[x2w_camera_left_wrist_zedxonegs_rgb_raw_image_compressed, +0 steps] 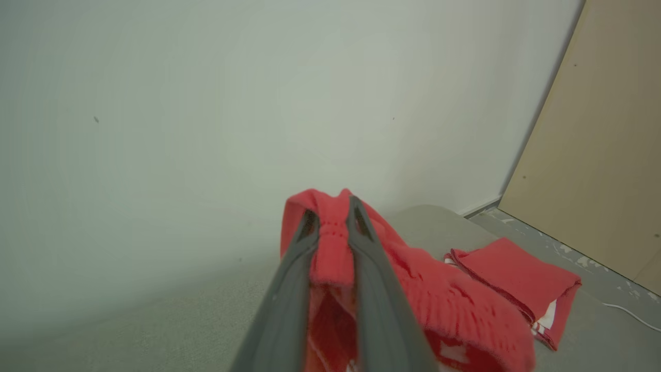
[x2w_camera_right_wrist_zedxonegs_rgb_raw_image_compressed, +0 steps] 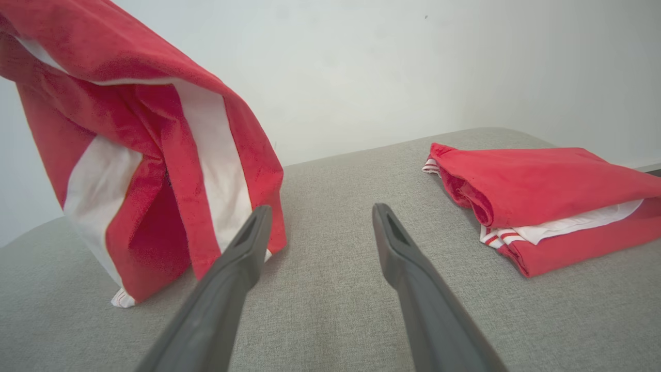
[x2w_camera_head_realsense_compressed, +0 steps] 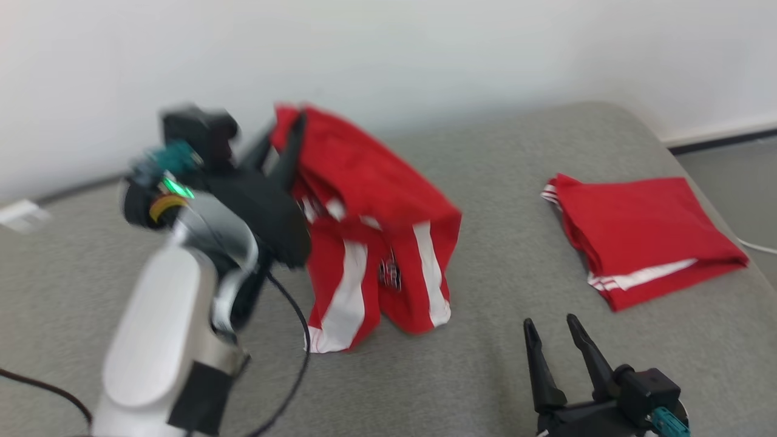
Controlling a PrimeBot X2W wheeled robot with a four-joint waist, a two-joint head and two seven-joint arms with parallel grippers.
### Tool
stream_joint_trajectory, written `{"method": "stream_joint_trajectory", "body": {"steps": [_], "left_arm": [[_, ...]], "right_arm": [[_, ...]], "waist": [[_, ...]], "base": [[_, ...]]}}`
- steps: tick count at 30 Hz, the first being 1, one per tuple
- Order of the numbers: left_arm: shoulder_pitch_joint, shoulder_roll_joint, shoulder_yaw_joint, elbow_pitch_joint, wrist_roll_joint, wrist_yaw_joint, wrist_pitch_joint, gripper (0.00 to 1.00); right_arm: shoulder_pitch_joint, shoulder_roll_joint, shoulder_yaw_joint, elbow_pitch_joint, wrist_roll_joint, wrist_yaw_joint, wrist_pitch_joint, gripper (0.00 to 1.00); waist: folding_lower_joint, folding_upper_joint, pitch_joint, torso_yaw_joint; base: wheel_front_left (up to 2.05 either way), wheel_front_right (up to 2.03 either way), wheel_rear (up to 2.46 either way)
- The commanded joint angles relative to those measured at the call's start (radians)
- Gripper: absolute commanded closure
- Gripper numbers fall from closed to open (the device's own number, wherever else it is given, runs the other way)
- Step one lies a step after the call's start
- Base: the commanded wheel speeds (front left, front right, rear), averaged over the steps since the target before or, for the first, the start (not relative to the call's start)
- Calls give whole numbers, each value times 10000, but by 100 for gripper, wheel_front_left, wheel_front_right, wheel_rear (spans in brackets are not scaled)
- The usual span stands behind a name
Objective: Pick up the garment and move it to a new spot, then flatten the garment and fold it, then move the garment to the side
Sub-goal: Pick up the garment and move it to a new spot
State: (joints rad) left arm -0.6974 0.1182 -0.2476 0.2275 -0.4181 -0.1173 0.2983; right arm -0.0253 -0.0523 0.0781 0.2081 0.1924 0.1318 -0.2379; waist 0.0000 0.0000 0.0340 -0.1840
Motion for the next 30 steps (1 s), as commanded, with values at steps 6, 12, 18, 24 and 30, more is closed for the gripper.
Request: {"method": "stream_joint_trajectory", "body": {"steps": [6, 12, 18, 24, 30], "left_arm": [[1077, -195, -659, 2034, 351, 56, -608, 100], [1293, -405, -947, 3716, 449, 301, -1343, 0], [1417, -602, -929, 4150, 312, 799, -3121, 0], [2187, -600, -826, 3277, 351, 1098, -5112, 0], [3908, -394, -160, 955, 716, 1467, -5633, 0]], "right_arm": [[-275, 38, 211, -39, 108, -25, -98, 0], [-308, 38, 266, 29, 73, -25, -110, 0], [-126, 37, 173, 86, -63, -25, -40, 0], [121, 35, 12, 41, -99, -25, 37, 0], [388, 34, -243, -89, -140, -25, 103, 0]], "waist": [[0, 0, 680, -807], [0, 0, 728, -755], [0, 0, 463, -275], [0, 0, 12, 394], [0, 0, -234, 986]], "base": [[0, 0, 0], [0, 0, 0], [0, 0, 0], [0, 0, 0], [0, 0, 0]]}}
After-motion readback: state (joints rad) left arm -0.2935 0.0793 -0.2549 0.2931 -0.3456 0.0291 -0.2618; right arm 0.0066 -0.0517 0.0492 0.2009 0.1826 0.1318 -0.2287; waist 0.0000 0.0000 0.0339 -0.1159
